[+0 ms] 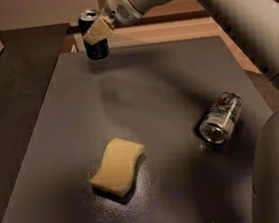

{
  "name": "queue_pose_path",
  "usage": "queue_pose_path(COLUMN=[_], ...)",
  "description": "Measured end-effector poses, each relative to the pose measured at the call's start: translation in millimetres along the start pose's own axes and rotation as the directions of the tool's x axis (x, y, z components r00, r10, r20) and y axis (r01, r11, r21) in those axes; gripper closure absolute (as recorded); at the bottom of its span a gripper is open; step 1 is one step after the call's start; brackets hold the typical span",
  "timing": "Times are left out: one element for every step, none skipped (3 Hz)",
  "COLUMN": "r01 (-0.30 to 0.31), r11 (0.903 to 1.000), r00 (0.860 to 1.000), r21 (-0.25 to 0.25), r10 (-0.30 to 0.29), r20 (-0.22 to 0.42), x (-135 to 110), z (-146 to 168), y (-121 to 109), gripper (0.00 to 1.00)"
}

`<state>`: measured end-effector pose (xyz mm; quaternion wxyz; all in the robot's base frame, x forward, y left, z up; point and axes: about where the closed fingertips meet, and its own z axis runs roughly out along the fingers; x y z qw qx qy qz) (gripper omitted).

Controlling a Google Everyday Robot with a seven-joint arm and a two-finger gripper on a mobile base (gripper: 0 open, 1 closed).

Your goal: Pick pepsi can

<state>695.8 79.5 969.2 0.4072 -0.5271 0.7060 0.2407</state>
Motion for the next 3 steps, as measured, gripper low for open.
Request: queue_pose_path(r01=[0.05, 0.11, 0.11], r11=[0.9987, 0.9932, 0.9932], r00=[0.998, 0.993, 0.993], r21=[-0.008, -0.036, -0.036], r10=[-0.05, -0.112, -0.112], r20=[-0.027, -0.035, -0.035], x=[-21.2, -40.9, -40.9], z=[-28.9, -54.1, -54.0], y=[9.0, 19.4, 19.4], gripper=[1.0, 1.0, 1.0])
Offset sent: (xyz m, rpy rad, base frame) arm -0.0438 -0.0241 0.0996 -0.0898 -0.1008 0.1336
